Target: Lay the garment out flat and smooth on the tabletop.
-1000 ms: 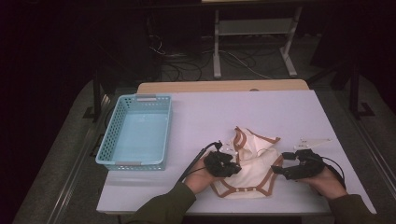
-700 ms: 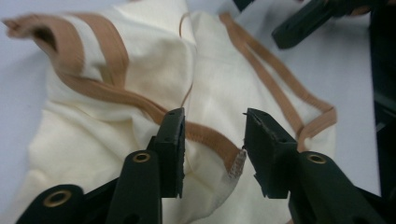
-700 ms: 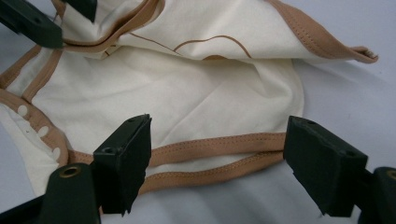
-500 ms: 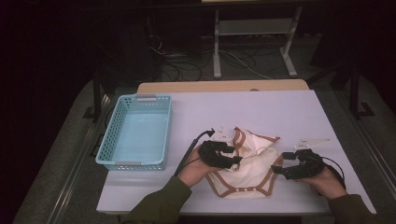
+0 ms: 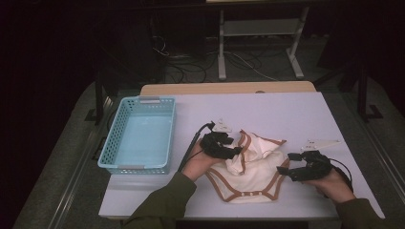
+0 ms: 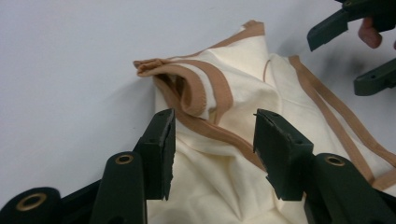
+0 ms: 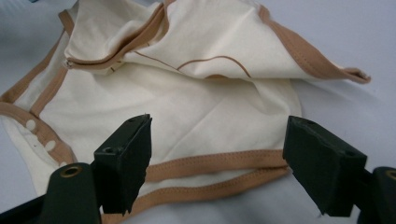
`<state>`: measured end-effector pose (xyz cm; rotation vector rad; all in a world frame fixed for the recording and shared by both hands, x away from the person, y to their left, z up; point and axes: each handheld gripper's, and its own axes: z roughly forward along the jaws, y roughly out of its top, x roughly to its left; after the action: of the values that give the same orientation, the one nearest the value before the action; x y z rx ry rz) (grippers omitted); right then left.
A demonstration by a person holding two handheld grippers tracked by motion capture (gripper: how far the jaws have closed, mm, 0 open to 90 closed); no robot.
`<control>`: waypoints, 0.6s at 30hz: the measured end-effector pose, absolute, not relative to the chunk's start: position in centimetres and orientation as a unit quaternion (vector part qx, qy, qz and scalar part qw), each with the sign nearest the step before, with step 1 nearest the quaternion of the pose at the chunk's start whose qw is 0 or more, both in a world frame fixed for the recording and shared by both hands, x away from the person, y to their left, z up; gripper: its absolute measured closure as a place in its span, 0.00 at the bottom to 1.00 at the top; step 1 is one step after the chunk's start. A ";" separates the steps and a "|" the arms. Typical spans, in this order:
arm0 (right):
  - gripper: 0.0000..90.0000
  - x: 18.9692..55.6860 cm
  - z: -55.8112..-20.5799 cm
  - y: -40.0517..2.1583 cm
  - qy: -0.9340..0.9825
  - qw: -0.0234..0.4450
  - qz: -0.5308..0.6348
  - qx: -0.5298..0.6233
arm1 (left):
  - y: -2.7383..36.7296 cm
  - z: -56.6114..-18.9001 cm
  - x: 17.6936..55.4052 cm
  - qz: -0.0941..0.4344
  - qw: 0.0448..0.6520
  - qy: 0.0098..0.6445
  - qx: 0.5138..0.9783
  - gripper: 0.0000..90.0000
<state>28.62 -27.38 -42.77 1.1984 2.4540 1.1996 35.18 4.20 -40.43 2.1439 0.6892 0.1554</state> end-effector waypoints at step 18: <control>0.38 32.2 -40.2 -22.1 0.829 0.091 0.418 0.361 | 4.4 -40.6 35.2 0.073 0.422 0.286 0.857 0.38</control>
<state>32.22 -22.09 -40.24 1.0740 2.4630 1.2422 35.17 4.36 -40.62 2.1469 0.7154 0.1825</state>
